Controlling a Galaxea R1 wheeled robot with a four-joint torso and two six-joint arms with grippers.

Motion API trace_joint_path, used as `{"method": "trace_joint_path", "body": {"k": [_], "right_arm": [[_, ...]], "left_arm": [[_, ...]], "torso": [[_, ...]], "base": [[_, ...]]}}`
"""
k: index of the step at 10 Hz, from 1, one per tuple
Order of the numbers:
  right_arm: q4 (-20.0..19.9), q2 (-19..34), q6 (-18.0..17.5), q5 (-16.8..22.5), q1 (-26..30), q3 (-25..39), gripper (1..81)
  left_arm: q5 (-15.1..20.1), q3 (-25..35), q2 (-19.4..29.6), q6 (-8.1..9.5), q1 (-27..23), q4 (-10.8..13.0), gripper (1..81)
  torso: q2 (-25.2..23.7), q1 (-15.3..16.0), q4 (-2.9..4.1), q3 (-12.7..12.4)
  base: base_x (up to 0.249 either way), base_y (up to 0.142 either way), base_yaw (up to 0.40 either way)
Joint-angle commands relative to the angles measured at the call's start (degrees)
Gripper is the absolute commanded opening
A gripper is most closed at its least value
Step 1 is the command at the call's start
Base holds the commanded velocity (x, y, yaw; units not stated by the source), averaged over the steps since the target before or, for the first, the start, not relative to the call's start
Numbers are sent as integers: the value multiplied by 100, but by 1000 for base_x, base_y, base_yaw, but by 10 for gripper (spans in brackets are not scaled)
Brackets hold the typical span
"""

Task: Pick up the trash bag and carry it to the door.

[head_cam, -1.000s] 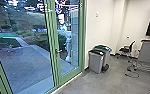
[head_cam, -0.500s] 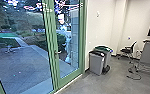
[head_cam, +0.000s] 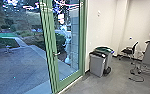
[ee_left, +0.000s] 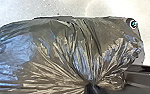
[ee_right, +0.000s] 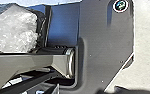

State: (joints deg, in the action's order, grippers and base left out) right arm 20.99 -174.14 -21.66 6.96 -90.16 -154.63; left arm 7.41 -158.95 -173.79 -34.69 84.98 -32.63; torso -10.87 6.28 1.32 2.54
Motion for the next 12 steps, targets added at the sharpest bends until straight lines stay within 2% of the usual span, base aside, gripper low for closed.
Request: {"method": "trace_joint_path", "body": {"k": [1, 12], "right_arm": [[204, -53, 22, 25, 143, -49, 811], [186, -88, 22, 24, 142, -49, 811]], "left_arm": [[366, 4, 19, -46, -328, 20, 10], [366, 4, 37, -46, -328, 11, 10]], "torso": [[0, 0, 0, 0], [0, 0, 0, 0]], "base": [[175, 0, 0], [175, 0, 0]]}}
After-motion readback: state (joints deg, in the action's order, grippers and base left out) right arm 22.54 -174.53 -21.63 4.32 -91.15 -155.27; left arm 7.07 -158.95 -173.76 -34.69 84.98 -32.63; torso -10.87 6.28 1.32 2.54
